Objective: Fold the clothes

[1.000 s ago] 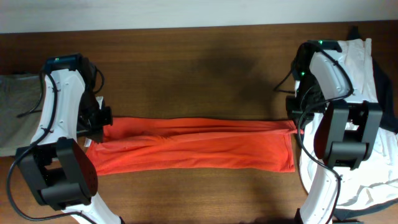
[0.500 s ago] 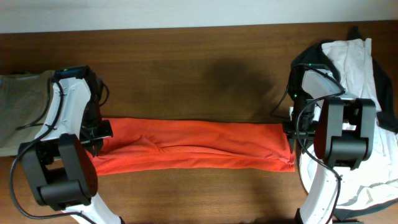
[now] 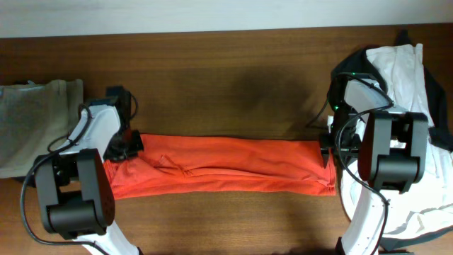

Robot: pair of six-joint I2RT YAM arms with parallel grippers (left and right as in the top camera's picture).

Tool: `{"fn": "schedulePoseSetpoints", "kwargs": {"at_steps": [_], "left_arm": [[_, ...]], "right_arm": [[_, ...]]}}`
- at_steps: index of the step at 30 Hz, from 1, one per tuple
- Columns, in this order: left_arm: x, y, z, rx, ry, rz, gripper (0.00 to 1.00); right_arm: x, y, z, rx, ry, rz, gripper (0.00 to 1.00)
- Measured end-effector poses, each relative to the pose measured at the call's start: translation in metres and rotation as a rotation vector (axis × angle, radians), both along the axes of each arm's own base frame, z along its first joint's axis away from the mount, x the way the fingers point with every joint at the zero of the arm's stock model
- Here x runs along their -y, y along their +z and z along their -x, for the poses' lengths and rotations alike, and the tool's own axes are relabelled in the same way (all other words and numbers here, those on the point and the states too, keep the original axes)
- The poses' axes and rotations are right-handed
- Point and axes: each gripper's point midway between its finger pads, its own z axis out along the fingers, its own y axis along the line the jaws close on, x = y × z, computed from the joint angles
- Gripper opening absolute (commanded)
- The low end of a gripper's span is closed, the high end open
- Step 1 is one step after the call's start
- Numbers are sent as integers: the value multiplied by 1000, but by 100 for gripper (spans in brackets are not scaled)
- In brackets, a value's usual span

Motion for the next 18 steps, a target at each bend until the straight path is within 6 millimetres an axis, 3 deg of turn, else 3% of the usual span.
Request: {"fn": "schedulePoseSetpoints", "kwargs": {"at_steps": [2, 5, 7, 9, 11, 13, 18], "left_arm": [[-4, -5, 9, -25, -6, -28, 55], [-10, -3, 6, -17, -9, -57, 56], [-11, 7, -3, 0, -9, -64, 58], [-14, 26, -23, 60, -7, -74, 72], [-16, 58, -47, 174, -1, -84, 73], [-15, 76, -55, 233, 1, -80, 74], [-4, 76, -56, 245, 1, -13, 77]], "right_arm": [[0, -2, -5, 34, -9, -78, 59], [12, 8, -8, 90, -47, -144, 70], [12, 15, -8, 125, -56, -242, 72], [13, 14, -9, 150, -48, -298, 72], [9, 6, -9, 176, -27, -333, 71], [7, -7, -4, 184, -22, -342, 71], [1, -9, -2, 243, -19, -352, 55]]}}
